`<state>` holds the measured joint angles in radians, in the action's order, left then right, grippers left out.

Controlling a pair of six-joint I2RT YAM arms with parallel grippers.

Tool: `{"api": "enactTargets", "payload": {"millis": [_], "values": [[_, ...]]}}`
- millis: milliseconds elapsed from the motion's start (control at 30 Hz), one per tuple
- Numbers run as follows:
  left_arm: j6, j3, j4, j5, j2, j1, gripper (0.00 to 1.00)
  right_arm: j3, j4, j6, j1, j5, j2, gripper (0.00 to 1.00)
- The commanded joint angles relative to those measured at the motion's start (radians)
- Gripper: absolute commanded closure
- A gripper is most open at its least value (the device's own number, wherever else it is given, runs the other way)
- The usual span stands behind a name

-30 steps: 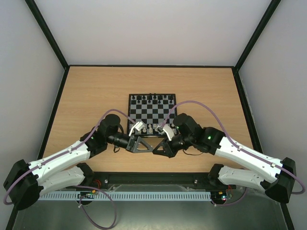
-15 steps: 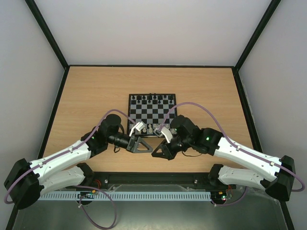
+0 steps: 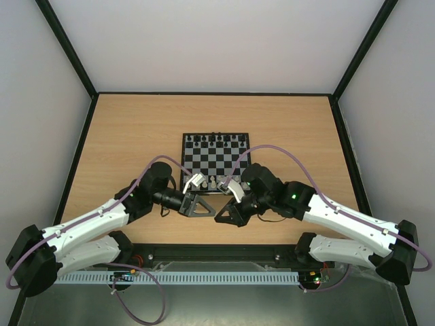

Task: Set up the chess pieces on the board
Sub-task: Place the chess piece on the chessboard.

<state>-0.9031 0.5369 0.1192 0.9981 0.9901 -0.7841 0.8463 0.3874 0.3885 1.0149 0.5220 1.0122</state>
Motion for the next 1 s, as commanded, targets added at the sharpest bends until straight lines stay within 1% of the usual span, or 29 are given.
{"api": "enactTargets", "payload": {"millis": [0, 67, 133, 200, 233, 300, 367, 400, 500, 667, 867, 967], "values": [[0.018, -0.01, -0.013, 0.022, -0.001, 0.005, 0.71, 0.022, 0.036, -0.008, 0.007, -0.011, 0.01, 0.93], [0.021, -0.008, -0.017, 0.021, 0.0, 0.005, 0.73, 0.024, 0.035, -0.008, 0.007, -0.013, 0.011, 0.93], [0.026, -0.007, -0.024, 0.013, 0.0, 0.005, 0.75, 0.025, 0.037, -0.008, 0.007, -0.014, 0.011, 0.88], [0.03, -0.004, -0.032, 0.003, -0.001, 0.005, 0.76, 0.026, 0.038, -0.007, 0.007, -0.019, 0.008, 0.79], [0.031, 0.0, -0.037, -0.006, -0.003, 0.006, 0.77, 0.027, 0.038, -0.004, 0.007, -0.023, 0.006, 0.73], [0.04, 0.006, -0.051, -0.023, -0.006, 0.008, 0.77, 0.032, 0.042, 0.003, 0.007, -0.042, -0.002, 0.52], [0.041, 0.005, -0.053, -0.04, -0.017, 0.017, 0.78, 0.04, 0.045, 0.013, 0.007, -0.069, -0.013, 0.43], [0.038, 0.004, -0.052, -0.054, -0.03, 0.025, 0.78, 0.045, 0.046, 0.017, 0.007, -0.088, -0.019, 0.4], [0.031, 0.004, -0.048, -0.085, -0.065, 0.049, 0.78, 0.057, 0.048, 0.036, 0.007, -0.115, -0.027, 0.37], [0.037, 0.009, -0.077, -0.162, -0.112, 0.086, 0.79, 0.065, 0.02, 0.095, -0.001, -0.2, -0.04, 0.35], [0.026, 0.024, -0.075, -0.299, -0.189, 0.104, 0.79, 0.017, -0.158, 0.198, -0.066, -0.189, -0.08, 0.33], [-0.018, 0.005, -0.034, -0.359, -0.241, 0.109, 0.79, -0.035, -0.302, 0.274, -0.102, -0.136, -0.109, 0.36]]}}
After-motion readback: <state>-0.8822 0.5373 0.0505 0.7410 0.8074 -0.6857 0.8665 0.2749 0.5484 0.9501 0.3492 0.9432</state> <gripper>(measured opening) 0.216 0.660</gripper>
